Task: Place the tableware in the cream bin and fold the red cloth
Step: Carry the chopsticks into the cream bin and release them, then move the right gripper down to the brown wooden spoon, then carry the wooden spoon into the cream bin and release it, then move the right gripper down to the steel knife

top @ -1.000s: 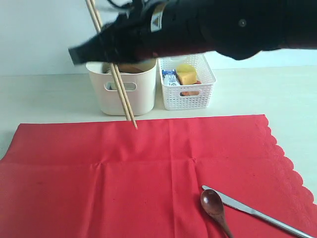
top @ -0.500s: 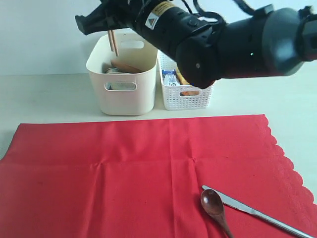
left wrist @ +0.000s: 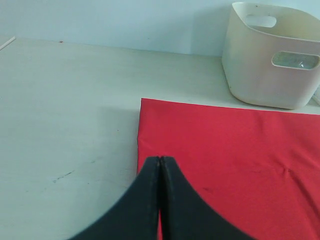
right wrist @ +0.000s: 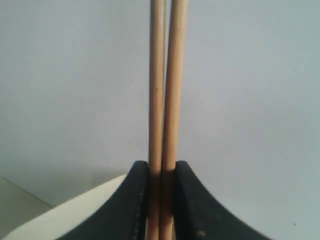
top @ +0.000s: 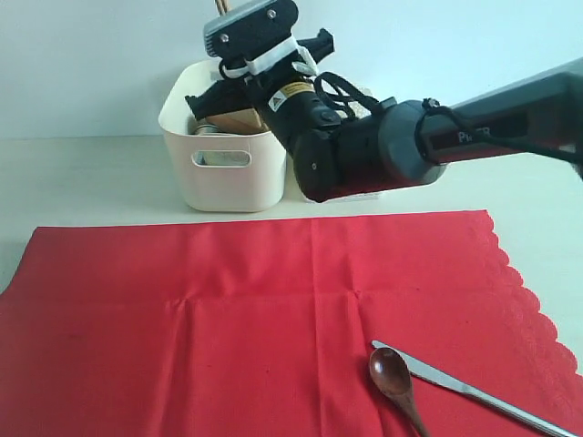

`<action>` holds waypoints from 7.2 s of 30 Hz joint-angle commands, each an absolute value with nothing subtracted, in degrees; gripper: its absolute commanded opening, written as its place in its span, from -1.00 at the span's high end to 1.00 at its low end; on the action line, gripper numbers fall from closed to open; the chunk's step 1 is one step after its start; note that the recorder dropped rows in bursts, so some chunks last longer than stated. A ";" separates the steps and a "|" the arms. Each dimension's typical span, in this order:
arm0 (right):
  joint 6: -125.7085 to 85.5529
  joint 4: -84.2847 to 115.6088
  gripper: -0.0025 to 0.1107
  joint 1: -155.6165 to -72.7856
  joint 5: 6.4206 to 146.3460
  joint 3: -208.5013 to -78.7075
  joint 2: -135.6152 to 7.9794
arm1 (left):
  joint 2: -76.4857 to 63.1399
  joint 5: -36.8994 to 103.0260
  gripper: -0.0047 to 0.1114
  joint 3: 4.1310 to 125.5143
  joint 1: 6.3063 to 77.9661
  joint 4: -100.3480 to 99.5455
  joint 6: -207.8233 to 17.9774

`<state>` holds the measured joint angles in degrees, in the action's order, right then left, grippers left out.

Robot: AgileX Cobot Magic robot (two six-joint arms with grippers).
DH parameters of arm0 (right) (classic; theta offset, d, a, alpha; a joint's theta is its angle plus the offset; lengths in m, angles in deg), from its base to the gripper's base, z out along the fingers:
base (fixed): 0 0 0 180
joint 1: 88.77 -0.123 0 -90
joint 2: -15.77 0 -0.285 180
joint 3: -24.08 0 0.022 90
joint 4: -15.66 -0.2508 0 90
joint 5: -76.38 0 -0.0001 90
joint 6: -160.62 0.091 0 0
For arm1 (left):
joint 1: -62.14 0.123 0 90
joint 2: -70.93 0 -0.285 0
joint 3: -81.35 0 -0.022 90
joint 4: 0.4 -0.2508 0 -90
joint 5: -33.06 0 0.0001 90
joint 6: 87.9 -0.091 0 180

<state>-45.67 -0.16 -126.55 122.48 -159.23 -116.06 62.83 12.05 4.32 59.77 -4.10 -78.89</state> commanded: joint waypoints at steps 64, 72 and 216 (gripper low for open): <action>-27.14 6.66 -0.12 -125.44 30.29 -122.92 -81.22 | 63.14 12.69 0.92 4.13 59.86 -4.15 -78.93; -26.75 4.87 -0.11 -125.44 32.22 -122.92 -88.26 | 63.14 12.69 0.92 4.13 59.86 -4.15 -78.93; -30.14 11.97 -0.01 -124.82 12.00 -160.53 -90.23 | 63.14 12.69 0.92 4.13 59.86 -4.15 -78.93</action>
<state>-30.81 11.20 -125.09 12.93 -165.25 -92.81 62.83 12.05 4.32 59.77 -4.10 -78.89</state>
